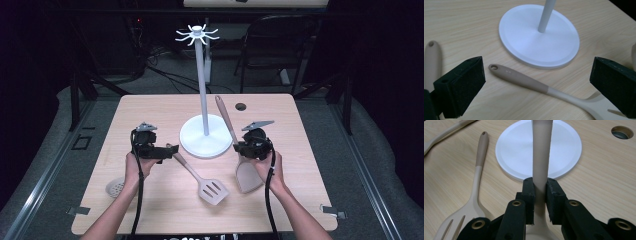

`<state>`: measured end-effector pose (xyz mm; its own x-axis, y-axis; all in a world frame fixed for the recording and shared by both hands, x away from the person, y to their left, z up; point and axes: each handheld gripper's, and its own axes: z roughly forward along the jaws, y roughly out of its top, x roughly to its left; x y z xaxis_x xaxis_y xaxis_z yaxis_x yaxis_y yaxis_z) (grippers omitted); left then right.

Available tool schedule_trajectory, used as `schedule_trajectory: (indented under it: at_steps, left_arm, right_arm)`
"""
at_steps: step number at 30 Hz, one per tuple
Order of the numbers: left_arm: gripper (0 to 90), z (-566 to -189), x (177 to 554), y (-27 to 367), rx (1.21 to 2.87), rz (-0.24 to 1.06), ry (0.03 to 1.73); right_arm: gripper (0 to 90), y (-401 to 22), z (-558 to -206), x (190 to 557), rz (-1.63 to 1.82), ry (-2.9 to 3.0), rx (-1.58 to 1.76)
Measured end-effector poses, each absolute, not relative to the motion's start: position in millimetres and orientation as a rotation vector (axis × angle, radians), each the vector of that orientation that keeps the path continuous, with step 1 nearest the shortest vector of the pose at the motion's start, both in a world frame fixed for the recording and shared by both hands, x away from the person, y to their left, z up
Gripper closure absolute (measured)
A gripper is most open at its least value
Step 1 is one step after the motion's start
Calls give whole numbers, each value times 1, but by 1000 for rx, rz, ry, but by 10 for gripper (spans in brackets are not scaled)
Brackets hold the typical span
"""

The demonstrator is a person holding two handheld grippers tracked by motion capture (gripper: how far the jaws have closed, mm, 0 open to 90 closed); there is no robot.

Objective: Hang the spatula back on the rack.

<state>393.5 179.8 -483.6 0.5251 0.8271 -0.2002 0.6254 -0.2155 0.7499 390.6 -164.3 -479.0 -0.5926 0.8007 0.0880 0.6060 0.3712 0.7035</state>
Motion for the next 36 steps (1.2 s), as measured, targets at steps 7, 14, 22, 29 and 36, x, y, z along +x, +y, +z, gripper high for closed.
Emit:
schedule_trajectory:
  at_steps: [7,14,22,29,36]
  left_arm:
    - [0,-480,401,157,1931,271,1147]
    - [0,-475,408,128,1930,238,1099]
    - [1,-463,417,102,1889,174,1041]
    - [44,-457,418,86,1881,152,995]
    - [219,-452,420,74,1861,115,960]
  right_arm:
    - [786,-159,-477,388,1050,2368,1210]
    - [786,-159,-475,389,1075,2353,1209]
    - [786,-152,-473,390,1105,2335,1202]
    - [787,-145,-471,394,1122,2324,1181]
    - [786,-140,-469,394,1137,2323,1152]
